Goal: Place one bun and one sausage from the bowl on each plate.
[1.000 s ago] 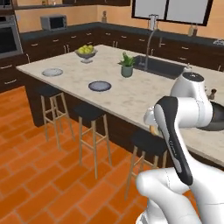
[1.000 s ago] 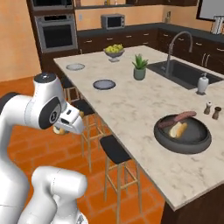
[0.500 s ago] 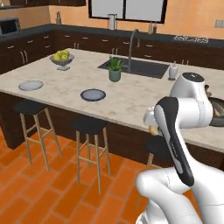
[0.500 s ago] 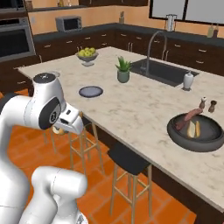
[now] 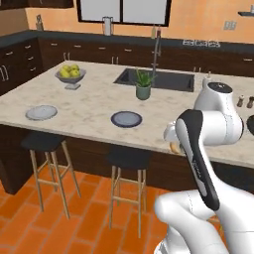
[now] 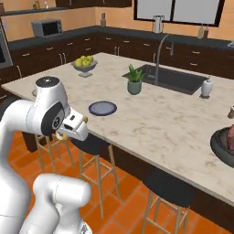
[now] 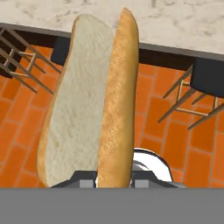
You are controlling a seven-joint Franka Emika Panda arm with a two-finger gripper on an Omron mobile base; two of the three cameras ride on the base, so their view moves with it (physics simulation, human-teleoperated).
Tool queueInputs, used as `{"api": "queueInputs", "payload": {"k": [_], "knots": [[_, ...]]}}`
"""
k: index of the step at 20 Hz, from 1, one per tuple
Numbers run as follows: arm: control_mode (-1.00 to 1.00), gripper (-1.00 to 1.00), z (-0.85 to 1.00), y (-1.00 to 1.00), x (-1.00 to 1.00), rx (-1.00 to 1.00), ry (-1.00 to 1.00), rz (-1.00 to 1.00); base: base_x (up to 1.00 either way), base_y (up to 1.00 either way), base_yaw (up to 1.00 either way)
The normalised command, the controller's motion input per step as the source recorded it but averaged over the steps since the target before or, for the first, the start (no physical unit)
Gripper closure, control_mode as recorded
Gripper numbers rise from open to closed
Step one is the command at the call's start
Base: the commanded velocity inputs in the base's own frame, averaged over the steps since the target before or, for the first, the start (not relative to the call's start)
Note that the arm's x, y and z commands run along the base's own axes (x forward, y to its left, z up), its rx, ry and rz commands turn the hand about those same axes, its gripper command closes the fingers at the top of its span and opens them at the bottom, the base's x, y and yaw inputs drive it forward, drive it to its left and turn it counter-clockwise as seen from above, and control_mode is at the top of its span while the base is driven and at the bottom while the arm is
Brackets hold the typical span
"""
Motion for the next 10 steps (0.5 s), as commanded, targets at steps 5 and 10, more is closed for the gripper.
{"api": "queueInputs", "payload": {"k": [5, 10], "knots": [[1.0, 1.0, 0.0, 0.0, 0.0, 0.0, 0.0, 0.0, 0.64, 0.71, -0.26], [1.0, 1.0, 0.0, 0.0, 0.0, 0.0, 0.0, 0.0, 0.69, 0.21, -0.32]]}}
